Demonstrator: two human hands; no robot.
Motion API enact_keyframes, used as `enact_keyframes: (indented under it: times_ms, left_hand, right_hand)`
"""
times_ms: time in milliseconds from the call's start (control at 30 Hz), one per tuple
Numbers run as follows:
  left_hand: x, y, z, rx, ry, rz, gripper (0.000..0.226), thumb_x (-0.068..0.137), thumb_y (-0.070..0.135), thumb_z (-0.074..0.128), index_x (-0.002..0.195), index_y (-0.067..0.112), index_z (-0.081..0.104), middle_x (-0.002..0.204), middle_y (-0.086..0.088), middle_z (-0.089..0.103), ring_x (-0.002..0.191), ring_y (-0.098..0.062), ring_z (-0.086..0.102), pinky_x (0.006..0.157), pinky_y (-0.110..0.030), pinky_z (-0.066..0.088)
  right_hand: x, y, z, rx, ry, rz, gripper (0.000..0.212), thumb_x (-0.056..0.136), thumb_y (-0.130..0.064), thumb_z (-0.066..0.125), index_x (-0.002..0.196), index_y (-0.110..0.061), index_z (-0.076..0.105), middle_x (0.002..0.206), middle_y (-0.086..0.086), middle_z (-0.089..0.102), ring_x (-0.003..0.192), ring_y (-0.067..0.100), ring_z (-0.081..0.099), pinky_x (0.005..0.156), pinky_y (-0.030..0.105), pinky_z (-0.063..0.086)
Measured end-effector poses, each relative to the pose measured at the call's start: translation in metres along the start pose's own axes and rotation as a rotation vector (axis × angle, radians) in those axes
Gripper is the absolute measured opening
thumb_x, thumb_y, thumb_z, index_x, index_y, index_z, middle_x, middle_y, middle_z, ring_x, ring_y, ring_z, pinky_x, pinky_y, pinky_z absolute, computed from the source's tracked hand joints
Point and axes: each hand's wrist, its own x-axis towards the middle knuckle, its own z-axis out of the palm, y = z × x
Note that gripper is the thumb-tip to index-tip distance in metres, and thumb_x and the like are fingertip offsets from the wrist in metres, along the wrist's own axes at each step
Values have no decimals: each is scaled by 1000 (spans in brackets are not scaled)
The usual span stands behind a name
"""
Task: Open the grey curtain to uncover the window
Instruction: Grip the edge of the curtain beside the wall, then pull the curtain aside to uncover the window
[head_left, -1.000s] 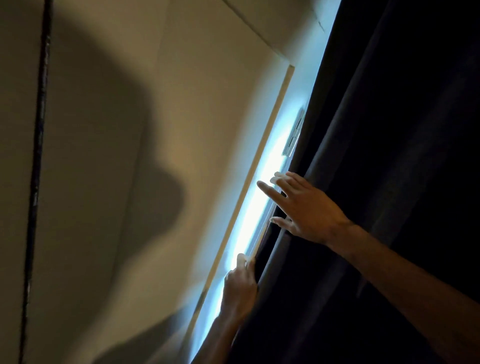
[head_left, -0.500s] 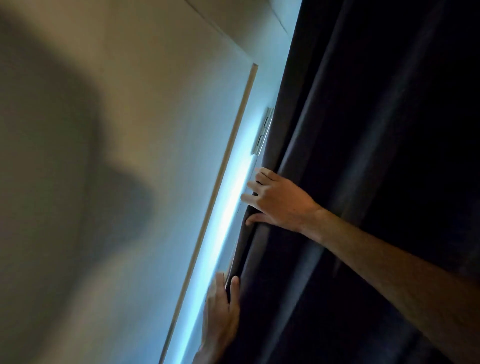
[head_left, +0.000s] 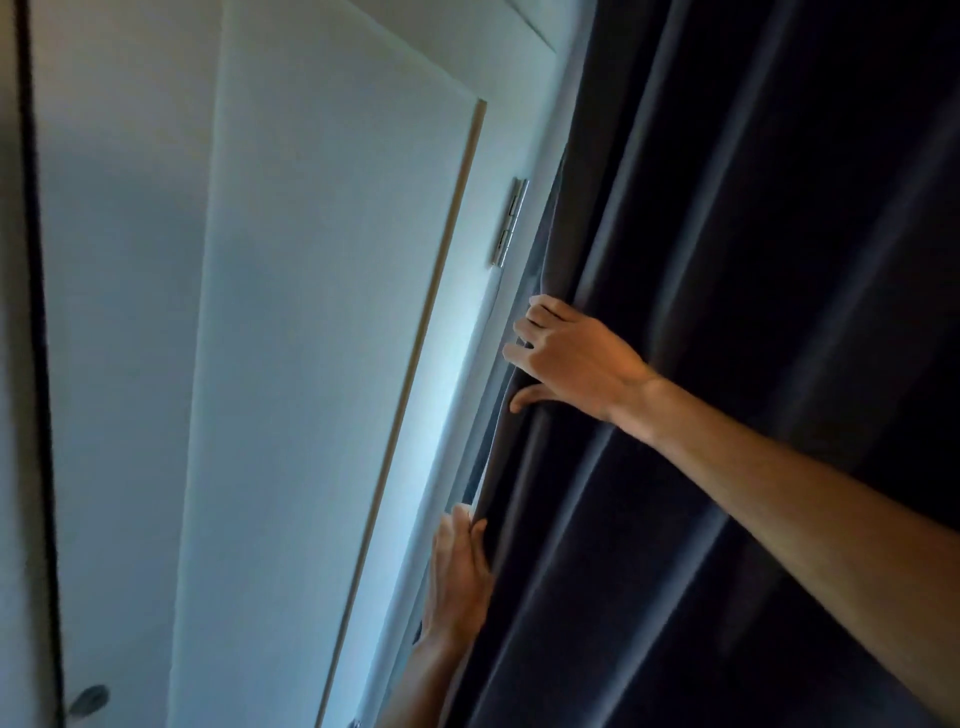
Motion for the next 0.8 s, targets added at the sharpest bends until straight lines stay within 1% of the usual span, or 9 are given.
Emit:
enact_keyframes:
  times_ms: [100,167,233,333,400,467,600,700,800]
  left_hand:
    - [-12,8,-1,-13,22,-32,21,101,32,33,86,27,46,82,4,55,76,-10,56,61,-13,39]
    - [-21,16,-3,30,20,-7,21,100,34,31,84,29,43,79,2,55,71,-12,56,59,-17,38]
    - [-32,30,-3,63,26,29,28,100,44,27,83,26,41,74,0,54,65,-13,55,56,-26,38]
    - [-54,57,1,126,18,28,44,92,61,17,91,26,43,70,6,57,63,-15,60,54,-36,44]
    - [-67,75,6,201,24,43,43,92,58,15,99,28,44,72,10,56,69,-27,65,56,-36,43]
    - [-80,95,11,249,18,83,35,97,50,18,103,28,45,72,10,54,72,-33,66,57,-35,41]
    - [-108,136,21,268,-7,119,22,100,39,25,103,30,45,80,0,66,72,-33,66,54,-38,44]
    - [-129,159,33,247,-25,107,20,99,36,29,105,28,47,83,-7,70,74,-36,66,59,-45,53]
    - [-154,178,48,281,-28,136,22,98,38,29,110,29,44,88,-13,72,78,-40,67,59,-45,53]
  right_hand:
    - [-23,-2,-9,24,42,31,63,78,-66,52,101,-8,63,100,14,67,112,35,56,108,42,37]
    - [-42,0,-16,43,75,52,62,77,-66,54,97,-8,62,96,14,66,110,34,57,107,42,38]
    - [-66,3,-25,49,103,72,61,78,-67,52,94,-8,62,95,12,66,108,32,57,108,40,37]
    - [-104,9,-40,53,106,107,61,80,-68,49,93,-10,62,95,9,66,104,27,57,108,37,34]
    - [-130,16,-49,42,98,132,63,80,-69,47,94,-9,62,97,9,66,104,27,56,107,38,33]
    - [-158,25,-61,31,97,155,65,81,-69,46,95,-7,63,97,11,66,102,28,57,106,38,35]
    - [-213,37,-83,32,82,195,67,83,-70,42,97,-8,64,99,10,67,104,28,56,105,37,32]
    - [-252,43,-95,38,65,216,66,83,-70,43,96,-8,65,97,9,67,101,27,56,104,38,33]
    - [-295,45,-106,38,61,248,65,84,-68,46,97,-6,64,98,11,65,101,29,55,105,39,32]
